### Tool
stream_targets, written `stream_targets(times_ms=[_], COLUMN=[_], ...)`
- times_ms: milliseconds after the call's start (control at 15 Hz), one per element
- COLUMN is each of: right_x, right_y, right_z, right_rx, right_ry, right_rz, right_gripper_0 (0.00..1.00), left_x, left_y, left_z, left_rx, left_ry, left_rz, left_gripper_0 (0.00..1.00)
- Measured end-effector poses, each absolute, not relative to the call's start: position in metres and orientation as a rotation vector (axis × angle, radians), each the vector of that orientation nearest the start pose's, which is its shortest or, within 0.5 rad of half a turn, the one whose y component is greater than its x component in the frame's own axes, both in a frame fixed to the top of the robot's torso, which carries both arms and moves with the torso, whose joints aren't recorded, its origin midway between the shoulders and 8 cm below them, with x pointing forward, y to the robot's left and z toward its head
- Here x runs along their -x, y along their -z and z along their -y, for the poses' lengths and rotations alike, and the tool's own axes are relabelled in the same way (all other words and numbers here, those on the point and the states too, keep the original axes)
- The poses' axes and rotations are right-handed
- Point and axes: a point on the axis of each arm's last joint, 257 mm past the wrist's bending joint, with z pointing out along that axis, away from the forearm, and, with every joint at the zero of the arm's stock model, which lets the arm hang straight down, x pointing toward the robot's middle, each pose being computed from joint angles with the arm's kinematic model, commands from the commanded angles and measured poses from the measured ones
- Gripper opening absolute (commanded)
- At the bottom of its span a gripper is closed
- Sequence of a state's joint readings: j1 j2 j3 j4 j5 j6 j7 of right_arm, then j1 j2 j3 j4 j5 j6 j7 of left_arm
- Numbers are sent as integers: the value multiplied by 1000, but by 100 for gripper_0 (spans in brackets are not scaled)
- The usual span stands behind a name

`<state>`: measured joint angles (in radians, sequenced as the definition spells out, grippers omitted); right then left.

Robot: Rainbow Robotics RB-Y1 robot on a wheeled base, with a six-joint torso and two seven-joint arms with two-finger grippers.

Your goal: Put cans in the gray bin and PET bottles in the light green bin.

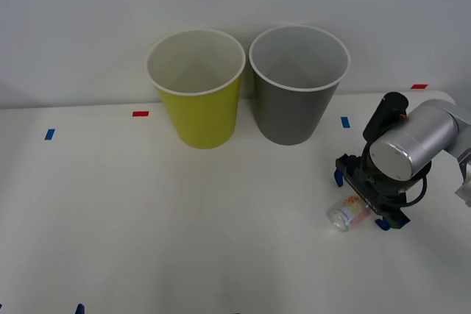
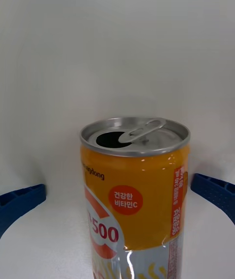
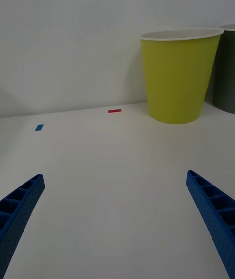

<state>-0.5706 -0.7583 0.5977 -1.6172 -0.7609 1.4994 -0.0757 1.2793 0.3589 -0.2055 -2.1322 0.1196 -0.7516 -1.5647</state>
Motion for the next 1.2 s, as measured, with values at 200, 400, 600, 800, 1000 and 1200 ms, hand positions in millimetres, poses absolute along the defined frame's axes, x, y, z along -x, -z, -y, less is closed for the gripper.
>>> stream_targets(times_ms=[200, 400, 600, 800, 1000, 1200], right_x=[-442, -440, -439, -439, -440, -452], right_y=[323, 323, 323, 323, 318, 308], right_z=[256, 257, 261, 261, 253, 231], right_rx=[-1379, -1376, -1382, -1371, -1292, -1060], right_ry=[-94, -89, -69, -67, -83, -126], right_rz=[-2561, -2563, -2559, -2560, -2576, -2636], right_gripper_0=[0, 0, 0, 0, 0, 0], left_x=[-172, -172, -172, -172, -172, -172], left_y=[209, 209, 209, 209, 209, 209], left_z=[-275, -275, -275, -275, -275, -275], left_rx=[-38, -38, -38, -38, -38, -38], left_ry=[-55, -55, -55, -55, -55, -55], left_rz=[-1546, -1546, -1546, -1546, -1546, -1546], left_gripper_0=[100, 100, 100, 100, 100, 100])
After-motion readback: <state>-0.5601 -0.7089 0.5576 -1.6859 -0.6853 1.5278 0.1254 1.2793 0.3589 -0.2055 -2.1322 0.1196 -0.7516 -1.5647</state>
